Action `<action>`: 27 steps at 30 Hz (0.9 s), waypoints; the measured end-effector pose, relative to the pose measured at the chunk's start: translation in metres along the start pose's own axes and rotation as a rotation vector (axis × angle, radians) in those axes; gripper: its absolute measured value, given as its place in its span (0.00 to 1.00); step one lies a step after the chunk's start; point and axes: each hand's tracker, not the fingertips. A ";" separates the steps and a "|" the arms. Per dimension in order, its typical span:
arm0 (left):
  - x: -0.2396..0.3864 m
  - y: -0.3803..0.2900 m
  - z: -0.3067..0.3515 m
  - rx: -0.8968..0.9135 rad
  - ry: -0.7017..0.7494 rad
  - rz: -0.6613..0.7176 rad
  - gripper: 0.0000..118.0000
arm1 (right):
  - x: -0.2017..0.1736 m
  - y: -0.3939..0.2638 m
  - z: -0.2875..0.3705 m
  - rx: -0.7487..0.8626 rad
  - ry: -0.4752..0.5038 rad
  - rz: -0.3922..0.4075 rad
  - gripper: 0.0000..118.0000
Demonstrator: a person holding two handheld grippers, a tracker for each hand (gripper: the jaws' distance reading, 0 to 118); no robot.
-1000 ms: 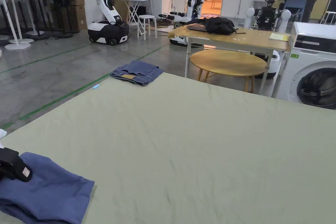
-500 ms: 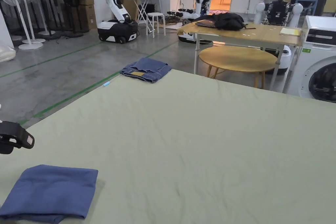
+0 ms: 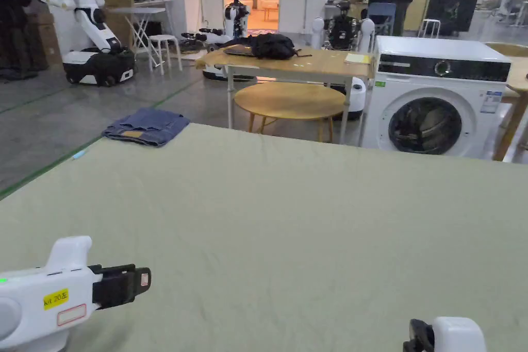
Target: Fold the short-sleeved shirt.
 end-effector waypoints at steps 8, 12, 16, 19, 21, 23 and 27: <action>0.139 -0.018 -0.051 0.257 0.033 -0.188 0.16 | 0.029 0.020 0.008 0.089 -0.095 -0.067 0.00; 0.186 -0.031 -0.062 0.341 0.098 -0.266 0.05 | 0.037 0.026 0.015 0.131 -0.119 -0.093 0.00; 0.208 -0.037 -0.061 0.389 0.073 -0.249 0.00 | 0.038 0.026 0.021 0.166 -0.137 -0.116 0.00; 0.217 -0.042 -0.057 0.441 0.107 -0.257 0.00 | 0.036 0.026 0.026 0.203 -0.143 -0.132 0.00; 0.216 -0.042 -0.054 0.459 0.123 -0.247 0.00 | 0.036 0.027 0.028 0.243 -0.150 -0.126 0.00; 0.218 -0.040 -0.053 0.451 0.140 -0.248 0.00 | 0.035 0.028 0.031 0.272 -0.158 -0.115 0.00; 0.215 -0.042 -0.048 0.469 0.151 -0.258 0.00 | 0.032 0.031 0.035 0.311 -0.173 -0.103 0.00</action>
